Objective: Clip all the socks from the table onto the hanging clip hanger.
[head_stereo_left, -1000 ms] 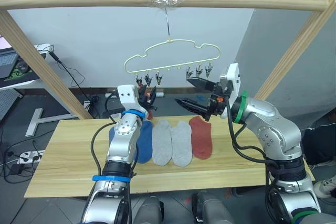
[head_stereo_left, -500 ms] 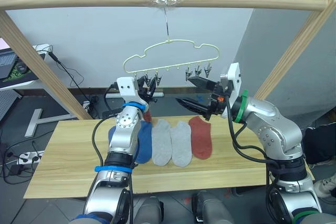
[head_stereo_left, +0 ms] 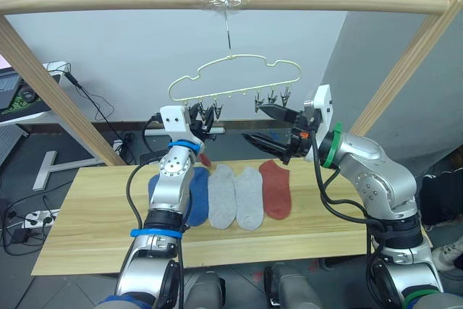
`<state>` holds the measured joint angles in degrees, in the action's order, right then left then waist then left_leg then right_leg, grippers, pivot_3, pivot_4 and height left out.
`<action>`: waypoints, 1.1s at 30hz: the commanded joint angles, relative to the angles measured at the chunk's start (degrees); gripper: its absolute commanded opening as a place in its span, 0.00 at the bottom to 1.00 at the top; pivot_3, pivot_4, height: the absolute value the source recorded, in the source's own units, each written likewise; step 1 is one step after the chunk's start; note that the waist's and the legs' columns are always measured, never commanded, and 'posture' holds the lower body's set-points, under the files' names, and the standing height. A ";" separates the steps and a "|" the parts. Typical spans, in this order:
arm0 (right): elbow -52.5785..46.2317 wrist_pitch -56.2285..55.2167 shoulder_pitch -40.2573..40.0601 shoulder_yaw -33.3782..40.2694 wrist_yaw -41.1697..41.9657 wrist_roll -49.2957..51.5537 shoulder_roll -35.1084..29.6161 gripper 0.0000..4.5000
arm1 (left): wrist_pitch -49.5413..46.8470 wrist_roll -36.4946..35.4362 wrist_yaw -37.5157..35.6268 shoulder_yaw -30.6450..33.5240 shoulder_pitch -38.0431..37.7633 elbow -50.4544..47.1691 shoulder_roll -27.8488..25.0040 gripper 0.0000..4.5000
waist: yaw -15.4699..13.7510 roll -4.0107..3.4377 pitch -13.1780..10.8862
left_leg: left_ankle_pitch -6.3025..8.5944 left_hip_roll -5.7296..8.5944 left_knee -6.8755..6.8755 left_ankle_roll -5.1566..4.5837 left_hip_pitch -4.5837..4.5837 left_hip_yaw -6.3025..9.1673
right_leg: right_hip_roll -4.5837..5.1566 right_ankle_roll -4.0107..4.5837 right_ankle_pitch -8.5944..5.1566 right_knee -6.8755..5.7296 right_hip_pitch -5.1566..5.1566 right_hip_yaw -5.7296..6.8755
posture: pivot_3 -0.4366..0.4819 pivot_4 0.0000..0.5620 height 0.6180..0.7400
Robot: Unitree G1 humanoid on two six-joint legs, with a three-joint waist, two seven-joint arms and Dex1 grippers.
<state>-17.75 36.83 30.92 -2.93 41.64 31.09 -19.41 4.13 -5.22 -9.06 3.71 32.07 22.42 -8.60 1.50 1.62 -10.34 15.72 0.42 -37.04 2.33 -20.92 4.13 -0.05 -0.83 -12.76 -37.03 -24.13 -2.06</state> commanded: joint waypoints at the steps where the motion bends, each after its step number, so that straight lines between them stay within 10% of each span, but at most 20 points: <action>1: -1.18 -0.71 1.26 1.46 0.01 1.64 -0.18 1.00 | 1.46 0.33 0.24 0.32 0.88 -1.33 -0.04 0.41 | 0.06 0.00 0.00 | 0.00 0.00 0.00 0.00 0.00 0.00 | 0.00 0.00 0.00 0.00 0.00 0.00 | 0.45 0.28 1.00; 11: -1.39 -0.61 1.10 1.33 -0.25 2.09 -0.30 1.00 | 1.78 -0.44 -0.58 0.66 0.57 -1.73 0.14 0.01 | 0.10 0.00 0.00 | 0.00 0.00 0.00 0.00 0.00 0.00 | 0.00 0.00 0.00 -0.02 0.00 0.00 | 0.45 0.29 1.00; 22: 2.65 -2.85 0.02 -2.47 -2.62 -2.49 1.04 1.00 | -3.21 -4.44 -4.20 1.32 -0.96 -4.97 0.16 0.00 | 0.16 0.00 0.00 | 0.00 0.00 0.00 0.00 0.02 0.01 | 0.00 -0.01 0.00 -0.04 0.00 0.01 | 0.46 0.29 1.00; 33: 35.88 -20.37 -0.77 -11.10 -5.78 -23.68 0.29 1.00 | -11.67 -8.65 -9.48 2.87 -4.96 -13.34 -4.10 0.00 | 0.41 0.00 0.00 | 0.00 -0.01 0.02 0.00 0.13 -0.18 | -0.04 0.02 0.01 -0.06 0.00 -0.07 | 0.48 0.28 1.00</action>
<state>13.72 20.15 29.31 -13.06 35.03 9.71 -19.51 -7.21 -13.22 -18.10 5.49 27.46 11.55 -11.77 1.91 1.62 -10.34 15.71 0.39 -37.02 2.33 -20.78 3.93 -0.11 -0.78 -12.74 -37.11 -24.13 -2.13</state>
